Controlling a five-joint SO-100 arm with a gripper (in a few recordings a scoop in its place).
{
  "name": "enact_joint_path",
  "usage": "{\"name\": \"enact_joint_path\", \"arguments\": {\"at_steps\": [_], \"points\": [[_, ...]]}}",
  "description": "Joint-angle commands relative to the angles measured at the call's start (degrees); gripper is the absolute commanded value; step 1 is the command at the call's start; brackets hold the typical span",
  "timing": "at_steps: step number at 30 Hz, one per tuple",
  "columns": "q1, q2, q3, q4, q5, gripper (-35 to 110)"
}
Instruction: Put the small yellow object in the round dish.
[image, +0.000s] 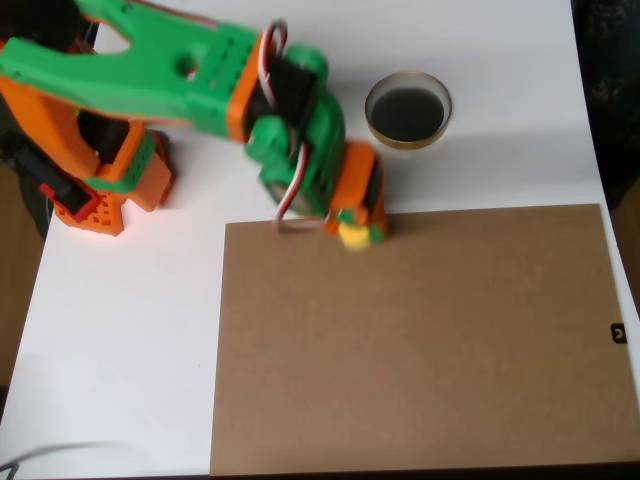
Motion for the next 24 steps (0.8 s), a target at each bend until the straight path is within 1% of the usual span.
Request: {"name": "enact_joint_path", "arguments": {"at_steps": [1, 7, 15, 19, 24], "points": [[-7.3, 5.2, -3.4, 0.9, -1.3, 0], [-16.9, 3.9, -3.7, 1.5, -3.0, 0], [-27.2, -0.9, -10.1, 2.9, -2.9, 0], [-30.8, -4.6, -13.4, 2.5, -3.0, 0], [-31.6, -9.8, -17.0, 1.1, -2.9, 0]]}}
